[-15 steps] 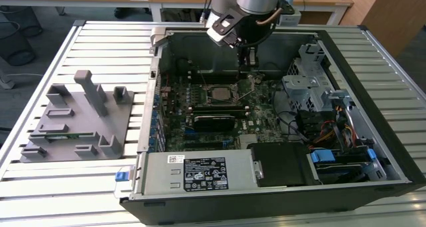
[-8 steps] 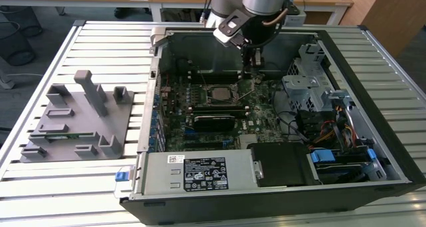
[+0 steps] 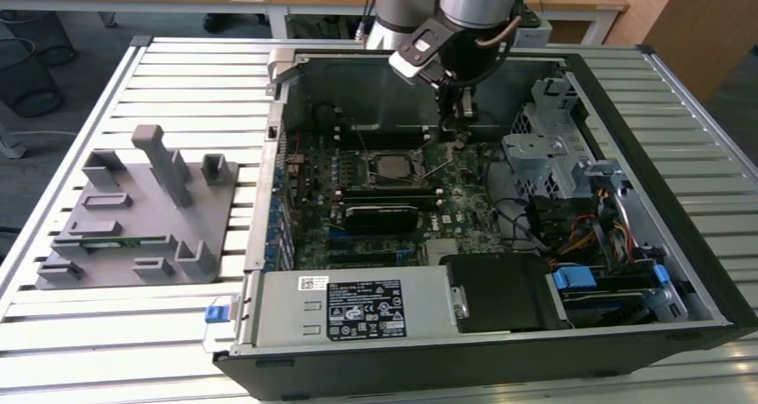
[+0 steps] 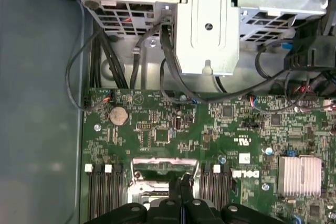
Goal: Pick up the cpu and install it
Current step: 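Close the cpu cover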
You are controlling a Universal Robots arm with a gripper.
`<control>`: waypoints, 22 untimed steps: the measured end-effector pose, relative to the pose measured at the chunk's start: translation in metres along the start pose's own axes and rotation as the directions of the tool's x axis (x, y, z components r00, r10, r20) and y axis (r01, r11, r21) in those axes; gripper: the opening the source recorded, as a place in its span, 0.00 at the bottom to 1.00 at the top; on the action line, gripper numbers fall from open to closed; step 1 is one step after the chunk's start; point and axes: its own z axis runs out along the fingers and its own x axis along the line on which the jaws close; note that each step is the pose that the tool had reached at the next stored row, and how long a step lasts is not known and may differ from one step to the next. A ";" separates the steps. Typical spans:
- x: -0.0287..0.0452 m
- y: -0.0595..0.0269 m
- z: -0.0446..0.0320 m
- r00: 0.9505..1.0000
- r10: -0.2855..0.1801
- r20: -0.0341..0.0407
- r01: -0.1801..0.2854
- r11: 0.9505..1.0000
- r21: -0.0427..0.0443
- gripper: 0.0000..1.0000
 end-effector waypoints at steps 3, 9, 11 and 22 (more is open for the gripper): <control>0.0002 0.0039 0.0006 1.000 0.000 0.000 0.000 1.000 0.000 0.11; 0.0018 0.0136 0.0023 1.000 0.000 0.000 0.000 1.000 0.000 0.11; 0.0024 0.0164 0.0028 1.000 0.000 0.000 0.000 1.000 0.000 0.11; 0.0083 0.0300 0.0092 1.000 0.000 0.002 0.000 1.000 0.000 0.11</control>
